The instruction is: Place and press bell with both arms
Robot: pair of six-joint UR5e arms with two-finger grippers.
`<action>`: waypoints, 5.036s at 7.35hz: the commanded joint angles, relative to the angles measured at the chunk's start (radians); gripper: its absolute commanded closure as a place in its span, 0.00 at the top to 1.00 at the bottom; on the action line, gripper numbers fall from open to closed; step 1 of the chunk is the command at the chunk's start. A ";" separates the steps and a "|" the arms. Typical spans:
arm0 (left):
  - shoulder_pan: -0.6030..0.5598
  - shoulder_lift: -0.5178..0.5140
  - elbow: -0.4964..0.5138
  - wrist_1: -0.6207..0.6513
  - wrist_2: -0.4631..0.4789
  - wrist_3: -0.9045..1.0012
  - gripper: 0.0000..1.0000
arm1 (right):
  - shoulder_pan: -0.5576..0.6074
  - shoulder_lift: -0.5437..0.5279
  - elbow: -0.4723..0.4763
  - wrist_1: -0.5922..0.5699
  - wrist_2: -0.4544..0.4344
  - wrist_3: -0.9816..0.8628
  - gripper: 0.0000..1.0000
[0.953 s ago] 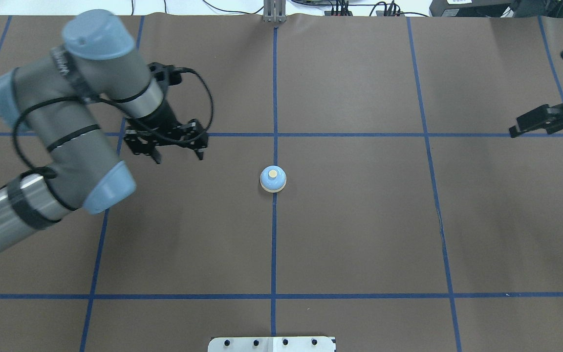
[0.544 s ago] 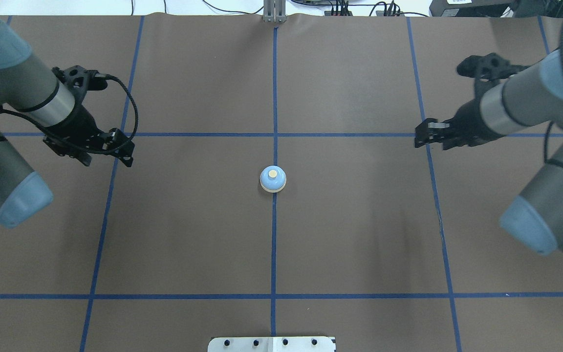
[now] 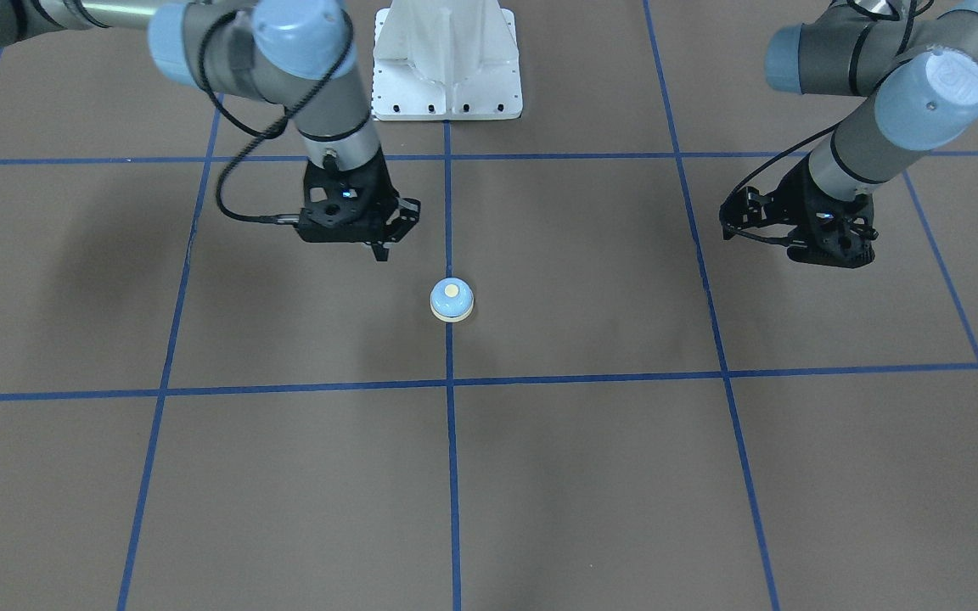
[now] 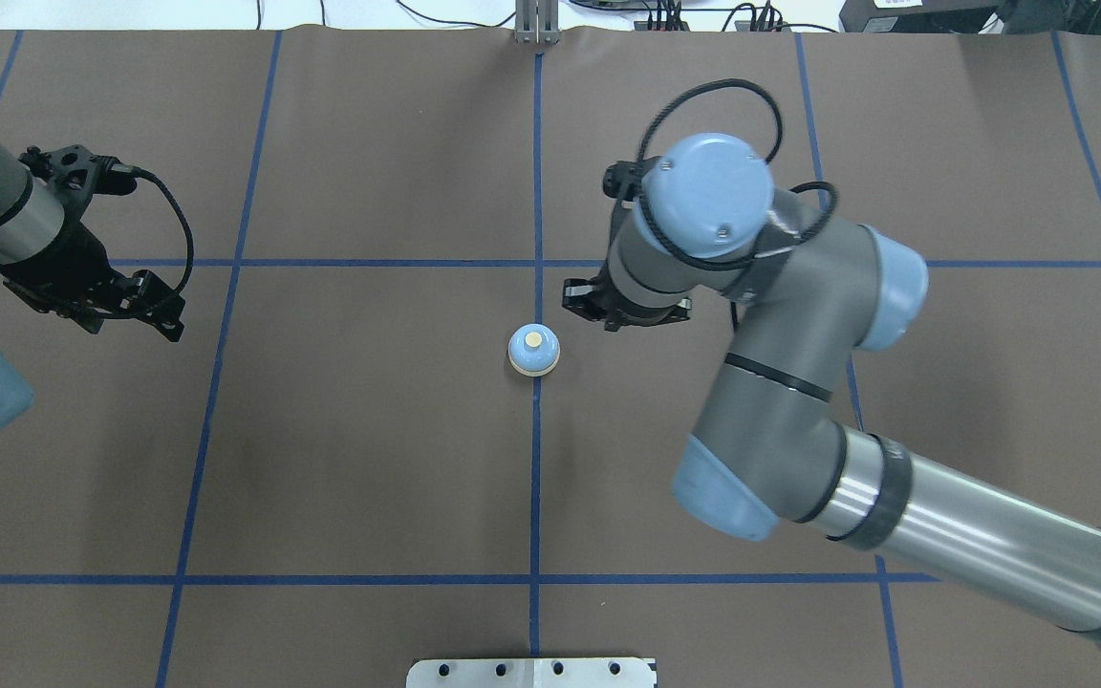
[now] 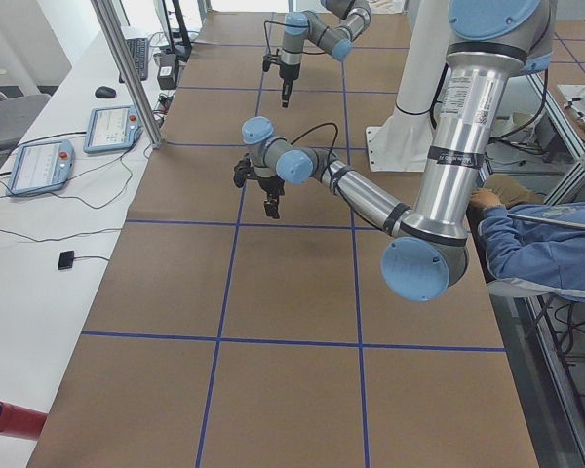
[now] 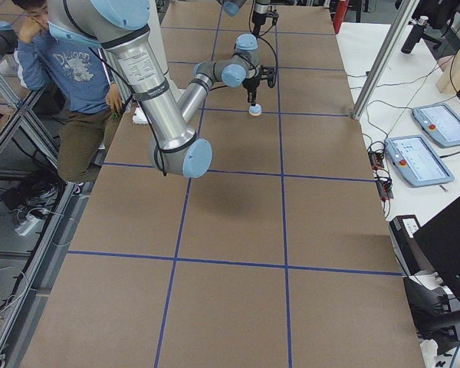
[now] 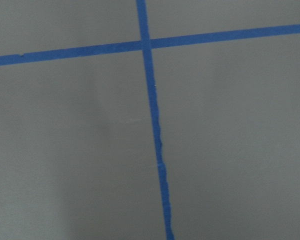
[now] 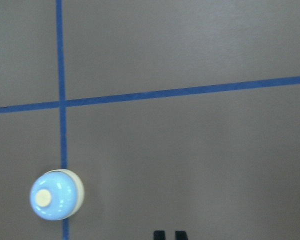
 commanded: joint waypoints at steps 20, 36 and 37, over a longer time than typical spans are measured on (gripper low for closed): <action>-0.092 0.050 -0.016 -0.003 -0.013 0.132 0.99 | 0.345 -0.606 0.363 0.076 0.239 -0.378 1.00; -0.599 0.347 0.096 0.006 -0.109 0.745 0.99 | 1.004 -0.895 0.131 0.059 0.517 -1.422 1.00; -0.599 0.350 0.100 -0.007 -0.111 0.725 0.99 | 1.004 -0.899 0.133 0.062 0.515 -1.419 1.00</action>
